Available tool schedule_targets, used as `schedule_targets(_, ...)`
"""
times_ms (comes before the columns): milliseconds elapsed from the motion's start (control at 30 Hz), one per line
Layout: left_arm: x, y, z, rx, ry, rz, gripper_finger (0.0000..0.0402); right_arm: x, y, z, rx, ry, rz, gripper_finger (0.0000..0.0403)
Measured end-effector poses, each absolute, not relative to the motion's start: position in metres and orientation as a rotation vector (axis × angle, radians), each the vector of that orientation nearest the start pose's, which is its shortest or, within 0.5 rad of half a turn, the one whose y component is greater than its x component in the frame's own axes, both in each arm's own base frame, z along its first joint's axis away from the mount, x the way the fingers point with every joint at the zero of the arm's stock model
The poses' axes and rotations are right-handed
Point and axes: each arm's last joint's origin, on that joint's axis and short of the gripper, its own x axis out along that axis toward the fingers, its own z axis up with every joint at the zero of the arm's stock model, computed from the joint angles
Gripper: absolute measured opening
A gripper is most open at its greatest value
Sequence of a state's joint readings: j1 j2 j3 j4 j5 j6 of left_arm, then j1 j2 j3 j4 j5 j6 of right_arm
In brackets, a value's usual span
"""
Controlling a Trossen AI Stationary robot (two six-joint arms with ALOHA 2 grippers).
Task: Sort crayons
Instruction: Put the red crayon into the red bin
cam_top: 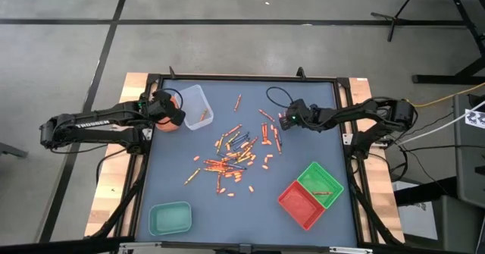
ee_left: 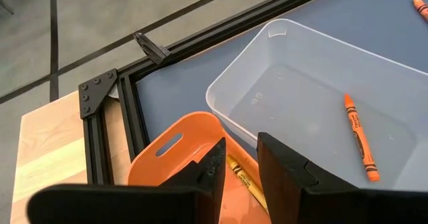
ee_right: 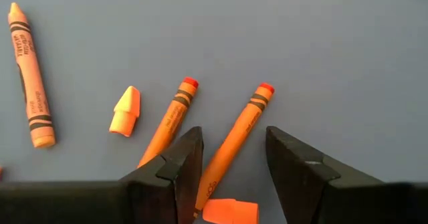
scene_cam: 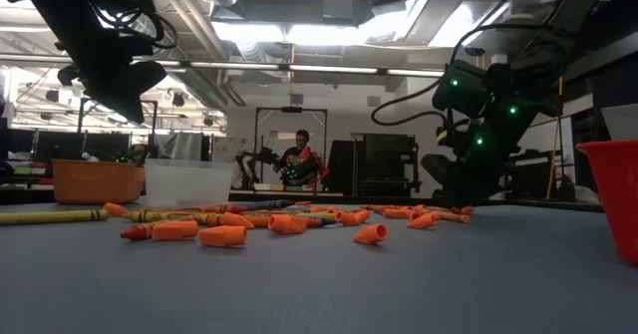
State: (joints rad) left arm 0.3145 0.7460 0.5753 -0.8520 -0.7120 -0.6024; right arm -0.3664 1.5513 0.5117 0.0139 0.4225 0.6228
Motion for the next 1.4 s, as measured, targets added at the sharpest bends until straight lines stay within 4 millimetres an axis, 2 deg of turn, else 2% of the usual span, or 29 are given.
schedule_targets(833, 0.1125, 0.0565, 0.2236, -0.29, 0.723, 1.203, 0.0071, 0.2209, -0.0976, 0.1061, 0.513, 0.765, -1.011, 0.0162)
schedule_targets(933, 0.1125, 0.0565, 0.2236, -0.29, 0.723, 1.203, 0.0071, 0.2213, -0.0977, 0.1063, 0.514, 0.762, -1.008, 0.0144)
schedule_targets(1200, 0.1125, 0.0565, 0.2236, -0.29, 0.723, 1.203, 0.0071, 0.2219, -0.0978, 0.1067, 0.517, 0.753, -1.004, 0.0063)
schedule_targets(1400, 0.1125, 0.0565, 0.2236, -0.29, 0.723, 1.203, 0.0071, 0.222, -0.0979, 0.1068, 0.516, 0.752, -1.005, 0.003)
